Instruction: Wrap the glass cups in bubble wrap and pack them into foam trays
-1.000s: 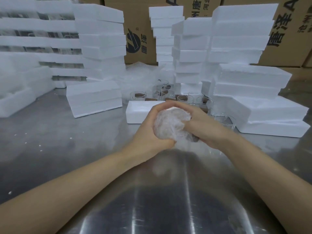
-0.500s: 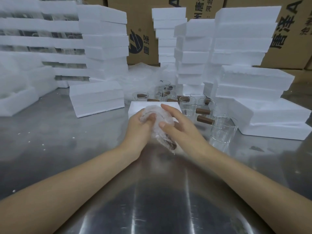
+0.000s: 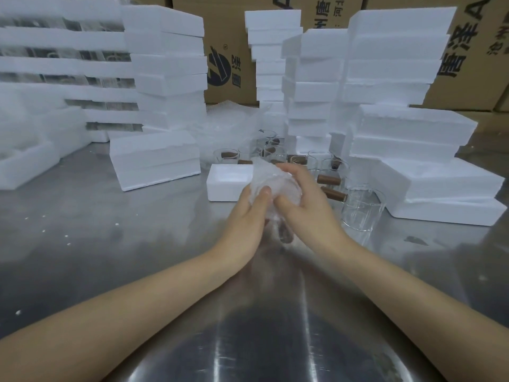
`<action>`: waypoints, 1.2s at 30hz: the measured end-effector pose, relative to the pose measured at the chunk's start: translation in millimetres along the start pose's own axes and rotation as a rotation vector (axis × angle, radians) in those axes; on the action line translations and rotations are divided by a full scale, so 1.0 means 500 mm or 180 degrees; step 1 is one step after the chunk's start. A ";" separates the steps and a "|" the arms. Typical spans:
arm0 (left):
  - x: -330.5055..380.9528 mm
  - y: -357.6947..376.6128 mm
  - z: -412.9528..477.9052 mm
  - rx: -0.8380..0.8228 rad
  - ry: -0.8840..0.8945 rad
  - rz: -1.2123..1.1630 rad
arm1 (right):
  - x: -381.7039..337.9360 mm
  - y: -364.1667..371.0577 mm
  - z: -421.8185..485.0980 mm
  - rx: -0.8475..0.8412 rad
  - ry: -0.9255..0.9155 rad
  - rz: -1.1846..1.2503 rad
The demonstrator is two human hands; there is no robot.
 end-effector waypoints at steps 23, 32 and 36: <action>0.028 -0.030 0.010 0.0137 0.0473 0.0550 | -0.030 0.015 -0.010 -0.0046 0.0174 0.0436; 0.028 -0.020 0.000 -0.0132 0.0598 0.0699 | -0.019 0.009 -0.006 0.0104 0.0339 0.0353; 0.031 0.004 -0.019 -0.0358 0.0711 0.0720 | -0.001 -0.008 -0.004 0.0434 0.0656 0.0430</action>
Point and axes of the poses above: each hand's wrist, its own z-axis towards the middle knuckle, its own y-axis out of the palm, x = y × z, the point moved 6 cm from there along z, towards the middle knuckle, and after that the axes turned 4 degrees about -z, right-handed, at the moved point
